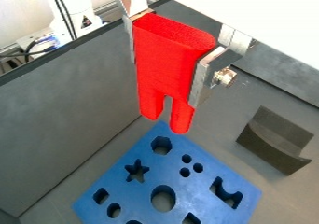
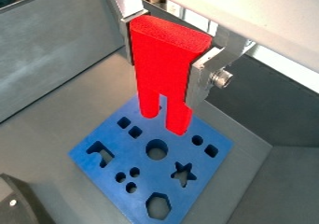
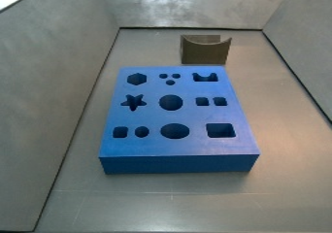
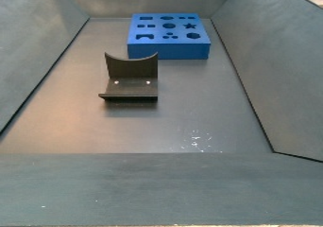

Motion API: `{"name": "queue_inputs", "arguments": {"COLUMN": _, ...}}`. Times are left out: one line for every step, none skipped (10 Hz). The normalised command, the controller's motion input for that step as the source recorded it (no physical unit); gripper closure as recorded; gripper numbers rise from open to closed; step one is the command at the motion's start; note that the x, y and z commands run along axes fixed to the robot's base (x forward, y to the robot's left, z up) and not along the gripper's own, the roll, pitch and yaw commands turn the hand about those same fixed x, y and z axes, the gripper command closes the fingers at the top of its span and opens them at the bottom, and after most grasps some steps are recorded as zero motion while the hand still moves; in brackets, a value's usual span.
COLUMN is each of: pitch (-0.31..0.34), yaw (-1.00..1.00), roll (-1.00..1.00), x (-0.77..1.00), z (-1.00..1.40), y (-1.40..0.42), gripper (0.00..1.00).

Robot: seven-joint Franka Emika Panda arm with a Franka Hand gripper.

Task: Pick up the square-circle object. Move up. Move to above the board. Insert the square-circle object.
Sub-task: Insert the square-circle object.

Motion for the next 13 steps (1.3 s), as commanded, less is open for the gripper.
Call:
{"name": "queue_inputs", "arguments": {"pitch": -0.133, "yaw": -1.0, "roll": -0.01, "x": -0.01, "z": -0.64, "y": 0.0, "gripper": 1.0}}
{"name": "queue_inputs", "arguments": {"pitch": -0.171, "yaw": -0.99, "roll": 0.0, "x": 0.0, "z": -0.79, "y": -0.04, "gripper": 1.0}}
{"name": "queue_inputs", "arguments": {"pitch": -0.214, "yaw": -0.8, "roll": 0.0, "x": -0.06, "z": -0.81, "y": -0.33, "gripper": 1.0}}
{"name": "queue_inputs", "arguments": {"pitch": -0.146, "yaw": -0.41, "roll": 0.0, "x": -0.27, "z": -0.99, "y": -0.61, "gripper": 1.0}}
{"name": "queue_inputs", "arguments": {"pitch": -0.136, "yaw": 0.05, "roll": 0.05, "x": -0.4, "z": -0.97, "y": -0.8, "gripper": 1.0}}
{"name": "queue_inputs", "arguments": {"pitch": 0.0, "yaw": 0.39, "roll": 0.14, "x": -0.11, "z": -0.69, "y": -0.86, "gripper": 1.0}}
{"name": "queue_inputs", "arguments": {"pitch": 0.0, "yaw": 0.43, "roll": 0.14, "x": -0.11, "z": -0.68, "y": -0.81, "gripper": 1.0}}
{"name": "queue_inputs", "arguments": {"pitch": -0.013, "yaw": 0.45, "roll": 0.14, "x": -0.11, "z": -0.66, "y": -0.79, "gripper": 1.0}}
{"name": "queue_inputs", "arguments": {"pitch": -0.041, "yaw": 0.47, "roll": 0.13, "x": -0.11, "z": -0.64, "y": -0.77, "gripper": 1.0}}
{"name": "queue_inputs", "arguments": {"pitch": -0.149, "yaw": 0.45, "roll": 0.13, "x": -0.15, "z": -0.62, "y": -0.76, "gripper": 1.0}}
{"name": "queue_inputs", "arguments": {"pitch": -0.271, "yaw": 0.33, "roll": 0.16, "x": -0.18, "z": -0.61, "y": -0.8, "gripper": 1.0}}
{"name": "queue_inputs", "arguments": {"pitch": -0.294, "yaw": 0.29, "roll": 0.07, "x": -0.19, "z": -0.31, "y": -0.48, "gripper": 1.0}}
{"name": "queue_inputs", "arguments": {"pitch": -0.09, "yaw": 0.05, "roll": 0.0, "x": -0.03, "z": -0.06, "y": -0.09, "gripper": 1.0}}
